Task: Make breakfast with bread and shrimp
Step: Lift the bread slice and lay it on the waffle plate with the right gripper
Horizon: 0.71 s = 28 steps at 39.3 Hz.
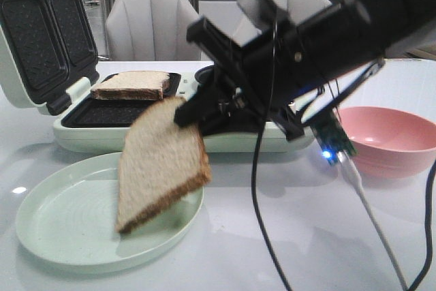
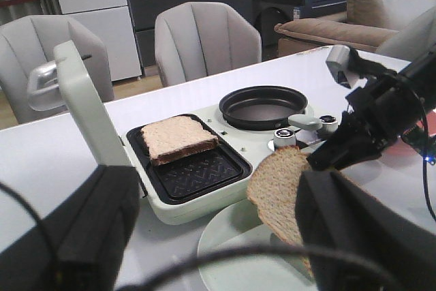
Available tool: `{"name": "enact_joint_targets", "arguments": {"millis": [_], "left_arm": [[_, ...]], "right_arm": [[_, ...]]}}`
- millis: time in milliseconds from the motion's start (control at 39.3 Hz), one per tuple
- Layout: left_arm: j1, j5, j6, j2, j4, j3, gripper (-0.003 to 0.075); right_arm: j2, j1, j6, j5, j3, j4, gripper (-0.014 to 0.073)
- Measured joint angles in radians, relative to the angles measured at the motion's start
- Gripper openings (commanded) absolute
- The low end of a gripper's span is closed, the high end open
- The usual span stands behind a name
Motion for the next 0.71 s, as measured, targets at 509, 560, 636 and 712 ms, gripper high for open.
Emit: {"name": "enact_joint_targets", "arguments": {"millis": [509, 560, 636, 712], "left_arm": [[0.000, 0.000, 0.000, 0.000, 0.000, 0.000, 0.0533], [0.000, 0.000, 0.000, 0.000, 0.000, 0.000, 0.0533], [0.000, 0.000, 0.000, 0.000, 0.000, 0.000, 0.0533], [0.000, 0.000, 0.000, 0.000, 0.000, 0.000, 0.0532]], "right_arm": [[0.092, 0.028, -0.098, -0.035, -0.311, 0.158, 0.0136], [0.128, 0.044, -0.098, -0.058, -0.361, 0.160, 0.0136], [0.185, 0.062, -0.098, -0.090, -0.428, 0.163, 0.0136], [0.243, 0.071, -0.100, -0.112, -0.487, 0.164, 0.0136]]}}
